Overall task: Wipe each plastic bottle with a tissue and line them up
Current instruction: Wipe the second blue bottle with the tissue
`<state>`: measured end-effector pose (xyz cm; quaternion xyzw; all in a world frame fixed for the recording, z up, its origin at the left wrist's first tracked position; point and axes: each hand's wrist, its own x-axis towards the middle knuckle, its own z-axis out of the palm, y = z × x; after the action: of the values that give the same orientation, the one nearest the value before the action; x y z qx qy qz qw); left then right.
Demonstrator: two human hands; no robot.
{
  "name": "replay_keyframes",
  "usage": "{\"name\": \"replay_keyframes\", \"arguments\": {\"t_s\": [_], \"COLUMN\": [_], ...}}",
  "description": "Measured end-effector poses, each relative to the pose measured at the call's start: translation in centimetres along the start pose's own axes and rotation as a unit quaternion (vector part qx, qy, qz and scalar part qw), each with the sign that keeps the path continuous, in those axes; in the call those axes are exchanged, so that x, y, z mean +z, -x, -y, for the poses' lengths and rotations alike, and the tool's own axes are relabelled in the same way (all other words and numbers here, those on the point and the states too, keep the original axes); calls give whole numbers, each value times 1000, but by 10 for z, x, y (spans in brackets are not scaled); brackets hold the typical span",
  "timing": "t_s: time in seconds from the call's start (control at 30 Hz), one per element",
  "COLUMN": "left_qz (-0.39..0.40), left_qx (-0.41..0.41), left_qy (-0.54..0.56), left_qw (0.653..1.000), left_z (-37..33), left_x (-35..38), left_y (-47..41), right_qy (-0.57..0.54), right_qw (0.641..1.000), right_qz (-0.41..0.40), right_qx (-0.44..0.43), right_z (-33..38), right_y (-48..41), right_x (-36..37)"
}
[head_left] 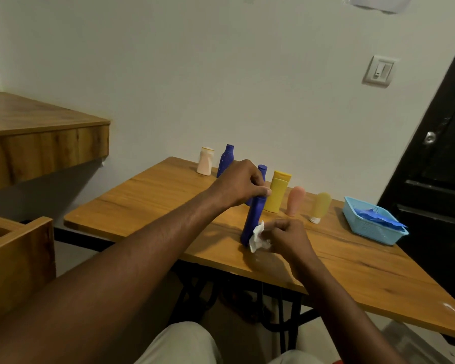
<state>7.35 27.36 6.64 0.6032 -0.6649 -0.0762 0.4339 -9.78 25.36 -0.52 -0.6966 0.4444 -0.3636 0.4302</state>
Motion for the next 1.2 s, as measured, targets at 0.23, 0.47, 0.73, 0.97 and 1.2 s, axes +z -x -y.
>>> {"name": "replay_keyframes", "arguments": {"t_s": [0.23,0.47,0.73,0.97,1.2], "left_qz": [10,1,-4,12,37], "left_qx": [9,7,1,-29,-3], "left_qy": [-31,-30,-18,-12,-54], "left_qw": [999,1000,1000,999,998], "left_z": [-5,-5,-5,-13,-14], "left_x": [-1,1,1,-6,-7], "left_y": [-1,1,4,8,8], "right_qy": [-27,76,57,-4,-11], "right_qw": [974,984,981,973,985], "right_qz": [-170,-112,-121,-175,-140], "right_qx": [-145,-115,-140,-149,-104], "right_z": [21,-12,3,40,37], "right_y": [-1,7,18,-4,-13], "right_x": [9,37,21,30,32]}}
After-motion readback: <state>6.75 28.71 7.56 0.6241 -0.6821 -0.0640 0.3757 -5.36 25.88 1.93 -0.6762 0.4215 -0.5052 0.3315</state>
